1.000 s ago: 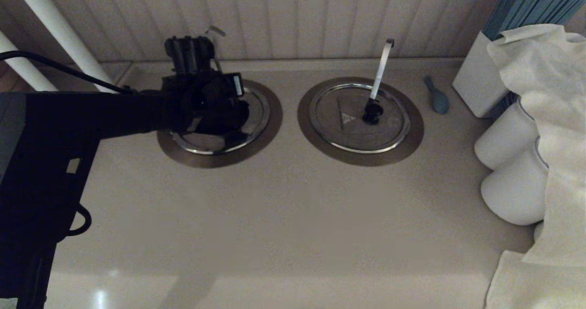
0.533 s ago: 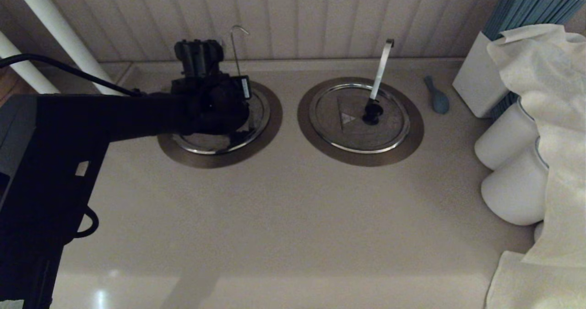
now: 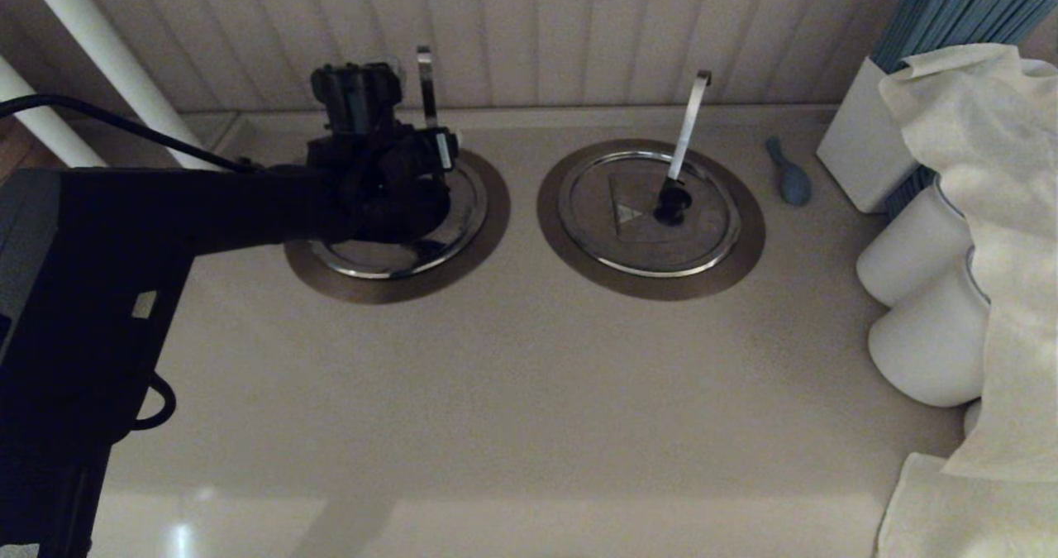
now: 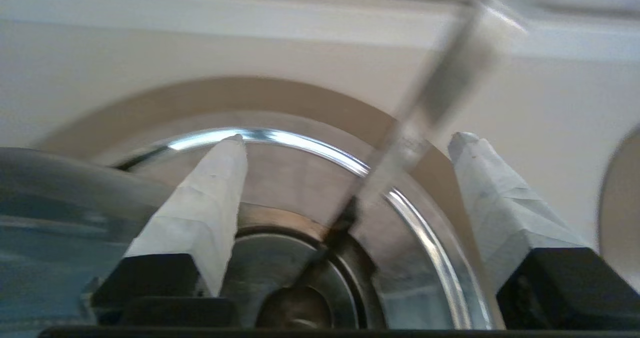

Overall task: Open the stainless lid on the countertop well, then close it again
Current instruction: Stir with a spoon

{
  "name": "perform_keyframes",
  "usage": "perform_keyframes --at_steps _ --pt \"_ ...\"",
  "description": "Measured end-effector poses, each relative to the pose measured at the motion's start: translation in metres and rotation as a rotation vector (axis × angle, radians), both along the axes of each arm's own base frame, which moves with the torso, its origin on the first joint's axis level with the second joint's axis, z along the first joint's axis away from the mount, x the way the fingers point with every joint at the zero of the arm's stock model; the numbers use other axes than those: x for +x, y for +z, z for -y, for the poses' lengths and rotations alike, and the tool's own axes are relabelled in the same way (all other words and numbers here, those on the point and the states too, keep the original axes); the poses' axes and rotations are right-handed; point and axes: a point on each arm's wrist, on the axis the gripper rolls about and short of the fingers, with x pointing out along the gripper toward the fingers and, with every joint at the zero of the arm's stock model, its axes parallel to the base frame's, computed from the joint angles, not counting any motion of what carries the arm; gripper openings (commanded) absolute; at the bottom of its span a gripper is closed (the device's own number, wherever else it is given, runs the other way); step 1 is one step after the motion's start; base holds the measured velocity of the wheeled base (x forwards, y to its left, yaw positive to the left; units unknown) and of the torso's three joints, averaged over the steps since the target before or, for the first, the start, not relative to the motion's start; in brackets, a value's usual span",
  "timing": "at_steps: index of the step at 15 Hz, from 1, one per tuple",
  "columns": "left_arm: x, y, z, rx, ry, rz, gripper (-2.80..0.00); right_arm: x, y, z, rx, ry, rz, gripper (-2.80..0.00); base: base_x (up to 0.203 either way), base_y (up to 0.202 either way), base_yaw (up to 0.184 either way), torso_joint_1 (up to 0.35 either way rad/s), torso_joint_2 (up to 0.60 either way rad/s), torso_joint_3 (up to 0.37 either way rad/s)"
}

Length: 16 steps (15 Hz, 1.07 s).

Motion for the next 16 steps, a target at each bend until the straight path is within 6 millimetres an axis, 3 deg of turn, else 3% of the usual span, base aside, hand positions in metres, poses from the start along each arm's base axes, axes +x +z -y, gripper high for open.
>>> perform_keyframes --at_steps 8,16 --pt "-0.009 -0.001 0.015 -0.021 -0.039 -0.012 0.00 0.000 0.000 0.000 0.000 0.000 0.000 -2.80 0.000 0.000 0.000 0.000 0.00 0.000" --pt "-0.021 -0.009 0.045 -0.040 -0.108 -0.044 0.00 0.000 0.000 0.000 0.000 0.000 0.000 -2.80 0.000 0.000 0.000 0.000 0.00 0.000"
